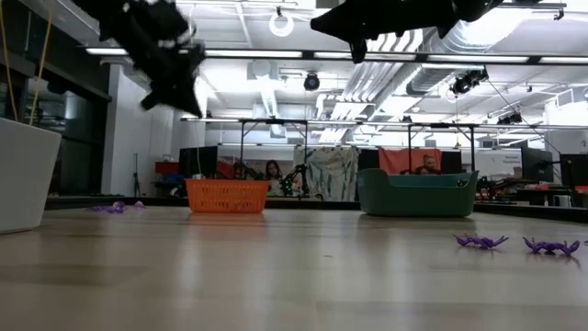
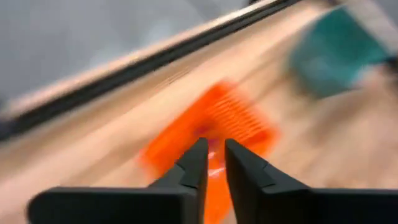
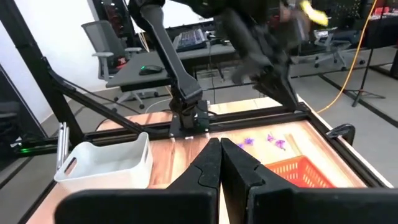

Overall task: Sort Halloween decoration
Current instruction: Put the purple witch hat toy into the orange bin

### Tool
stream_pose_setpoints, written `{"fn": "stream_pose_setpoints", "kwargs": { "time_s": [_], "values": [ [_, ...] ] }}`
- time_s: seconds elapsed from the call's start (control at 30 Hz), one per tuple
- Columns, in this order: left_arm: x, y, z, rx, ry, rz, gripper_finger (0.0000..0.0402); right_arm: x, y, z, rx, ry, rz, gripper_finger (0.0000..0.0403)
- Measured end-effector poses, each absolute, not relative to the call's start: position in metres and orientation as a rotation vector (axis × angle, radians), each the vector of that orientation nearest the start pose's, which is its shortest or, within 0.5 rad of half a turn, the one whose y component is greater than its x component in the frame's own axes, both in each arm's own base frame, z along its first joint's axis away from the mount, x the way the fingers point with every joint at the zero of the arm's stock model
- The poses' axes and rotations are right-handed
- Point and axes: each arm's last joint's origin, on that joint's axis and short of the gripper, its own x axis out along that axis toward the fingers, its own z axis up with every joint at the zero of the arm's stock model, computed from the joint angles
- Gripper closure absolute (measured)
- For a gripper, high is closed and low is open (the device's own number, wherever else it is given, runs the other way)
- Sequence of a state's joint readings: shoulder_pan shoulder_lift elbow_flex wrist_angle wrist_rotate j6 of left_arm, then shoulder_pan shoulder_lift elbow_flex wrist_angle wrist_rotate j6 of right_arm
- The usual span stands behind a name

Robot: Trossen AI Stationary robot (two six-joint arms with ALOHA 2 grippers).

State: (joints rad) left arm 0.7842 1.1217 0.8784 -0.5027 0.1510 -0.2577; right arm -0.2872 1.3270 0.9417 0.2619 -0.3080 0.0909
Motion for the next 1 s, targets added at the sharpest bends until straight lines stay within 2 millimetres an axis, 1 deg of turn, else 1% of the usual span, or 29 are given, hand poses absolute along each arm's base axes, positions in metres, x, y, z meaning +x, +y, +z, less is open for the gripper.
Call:
{"fn": "stream_pose_setpoints", "kwargs": {
  "time_s": [0.1,0.17,0.23,0.33,0.43,0.6,0.73,0.87,1.0],
  "values": [
    [0.149,0.175,0.250,-0.728,0.777,0.796,0.0322,0.290,-0.078,0.310,0.118,0.138,0.011,0.0403],
    [0.144,0.180,0.233,-0.829,0.895,0.845,0.0295,0.290,-0.078,0.307,0.118,0.158,0.009,0.0403],
    [0.142,0.185,0.221,-0.869,0.974,0.900,0.0270,0.289,-0.078,0.304,0.121,0.176,0.008,0.0403],
    [0.142,0.194,0.207,-0.883,1.023,1.056,0.0240,0.288,-0.078,0.300,0.106,0.215,0.008,0.0403],
    [0.142,0.205,0.196,-0.882,1.032,1.199,0.0221,0.288,-0.078,0.297,0.093,0.244,0.010,0.0403],
    [0.140,0.216,0.176,-0.940,1.082,1.257,0.0215,0.286,-0.080,0.293,0.063,0.281,0.010,0.0403],
    [0.141,0.222,0.160,-0.987,1.121,1.284,0.0223,0.285,-0.083,0.291,0.067,0.303,-0.002,0.0403],
    [0.146,0.225,0.157,-0.981,1.104,1.322,0.0234,0.283,-0.086,0.289,0.058,0.324,0.008,0.0403],
    [0.145,0.225,0.157,-0.986,1.100,1.334,0.0247,0.281,-0.089,0.287,0.072,0.342,0.029,0.0403]
  ]
}}
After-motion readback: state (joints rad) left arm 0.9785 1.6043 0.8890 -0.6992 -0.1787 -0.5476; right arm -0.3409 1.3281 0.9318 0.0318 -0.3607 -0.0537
